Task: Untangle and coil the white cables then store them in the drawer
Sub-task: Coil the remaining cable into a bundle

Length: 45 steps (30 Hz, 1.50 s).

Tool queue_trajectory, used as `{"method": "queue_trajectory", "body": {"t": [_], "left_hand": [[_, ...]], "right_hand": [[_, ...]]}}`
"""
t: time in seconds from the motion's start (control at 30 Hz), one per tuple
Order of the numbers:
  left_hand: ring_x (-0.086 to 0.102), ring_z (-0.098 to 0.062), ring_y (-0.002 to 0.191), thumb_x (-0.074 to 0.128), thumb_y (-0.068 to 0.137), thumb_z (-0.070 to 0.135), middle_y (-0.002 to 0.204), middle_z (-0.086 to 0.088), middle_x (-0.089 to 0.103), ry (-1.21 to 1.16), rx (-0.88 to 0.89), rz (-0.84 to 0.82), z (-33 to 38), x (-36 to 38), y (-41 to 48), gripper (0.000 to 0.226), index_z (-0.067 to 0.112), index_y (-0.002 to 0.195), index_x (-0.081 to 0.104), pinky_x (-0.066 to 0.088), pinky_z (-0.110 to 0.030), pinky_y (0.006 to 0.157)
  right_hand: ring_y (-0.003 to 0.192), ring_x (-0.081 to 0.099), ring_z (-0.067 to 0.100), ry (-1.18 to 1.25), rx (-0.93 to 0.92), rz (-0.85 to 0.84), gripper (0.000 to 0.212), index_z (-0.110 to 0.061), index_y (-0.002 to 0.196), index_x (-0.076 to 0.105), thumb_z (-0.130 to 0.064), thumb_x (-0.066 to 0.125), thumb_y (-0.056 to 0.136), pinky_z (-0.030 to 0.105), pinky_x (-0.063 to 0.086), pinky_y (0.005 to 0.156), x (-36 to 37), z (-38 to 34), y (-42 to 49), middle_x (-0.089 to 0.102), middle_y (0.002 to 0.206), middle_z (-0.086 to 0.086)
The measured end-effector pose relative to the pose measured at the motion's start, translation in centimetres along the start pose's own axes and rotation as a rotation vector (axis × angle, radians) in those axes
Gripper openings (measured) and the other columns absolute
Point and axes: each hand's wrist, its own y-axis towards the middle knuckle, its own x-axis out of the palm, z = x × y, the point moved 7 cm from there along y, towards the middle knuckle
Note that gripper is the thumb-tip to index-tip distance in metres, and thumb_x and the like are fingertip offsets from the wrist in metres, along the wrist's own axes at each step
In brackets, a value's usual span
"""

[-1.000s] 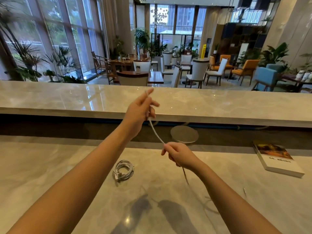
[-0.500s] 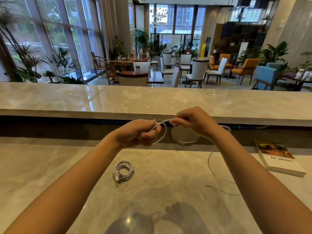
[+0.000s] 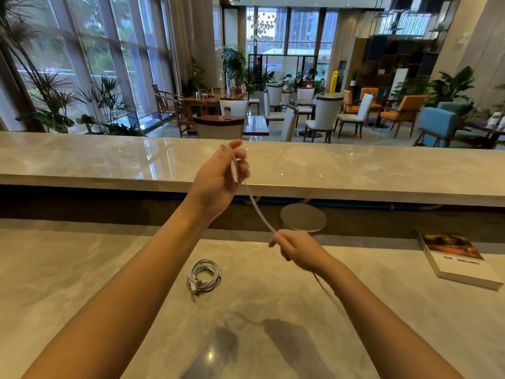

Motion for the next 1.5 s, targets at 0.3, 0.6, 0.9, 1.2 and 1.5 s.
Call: {"method": "queue_trajectory", "body": {"t": [0.3,0.6,0.9,1.2,1.5], "left_hand": [[0.046,-0.007,0.049,0.043,0.097,0.024,0.061,0.003,0.052,1.089,-0.324,-0.296,-4.9,-1.3,-2.4,0.023,0.011,0.088,0.060,0.039,-0.015,0.045],[0.041,-0.004,0.041,0.032,0.098,0.036,0.053,0.006,0.043,-0.033,-0.583,-0.411,-5.5,-0.9,-4.0,0.037,0.010,0.082,0.053,0.032,-0.015,0.041],[0.034,-0.009,0.051,0.037,0.099,0.031,0.062,0.001,0.034,-0.567,-0.516,-0.499,-3.6,2.5,-4.2,0.030,0.005,0.091,0.050,0.030,-0.020,0.049],[0.060,-0.010,0.062,0.034,0.101,0.021,0.073,0.003,0.061,0.342,0.000,0.071,-1.7,-1.2,-2.0,0.018,0.014,0.092,0.049,0.052,-0.024,0.067],[0.043,-0.010,0.050,0.036,0.100,0.028,0.061,0.004,0.050,1.003,-0.272,-0.244,-5.0,-1.8,-3.9,0.026,0.013,0.086,0.052,0.037,-0.021,0.048]], "right_hand": [[0.069,0.057,0.010,-0.384,-0.494,0.336,0.029,-0.016,0.092,0.069,-0.041,0.058,0.081,0.022,0.049,0.064,-7.6,-10.8,-1.3,0.064,0.080,-0.005],[0.070,0.058,-0.001,0.130,-0.360,0.287,0.007,-0.023,0.087,0.067,-0.021,0.060,0.087,0.012,0.046,0.066,-9.3,-6.6,1.1,0.063,0.076,-0.013],[0.044,0.039,0.003,0.574,-0.105,0.200,0.035,-0.009,0.081,0.069,-0.030,0.044,0.096,0.015,0.033,0.045,-3.6,-1.0,1.8,0.045,0.054,-0.001],[0.078,0.059,0.011,-0.356,-0.167,-0.098,0.039,-0.018,0.104,0.063,-0.043,0.033,0.098,0.030,0.049,0.075,2.7,-4.6,-0.2,0.065,0.087,-0.004],[0.069,0.054,0.006,-0.464,-0.496,0.252,0.019,-0.019,0.098,0.066,-0.032,0.058,0.087,0.011,0.039,0.063,-6.1,-11.0,-1.7,0.066,0.083,-0.004]]}}
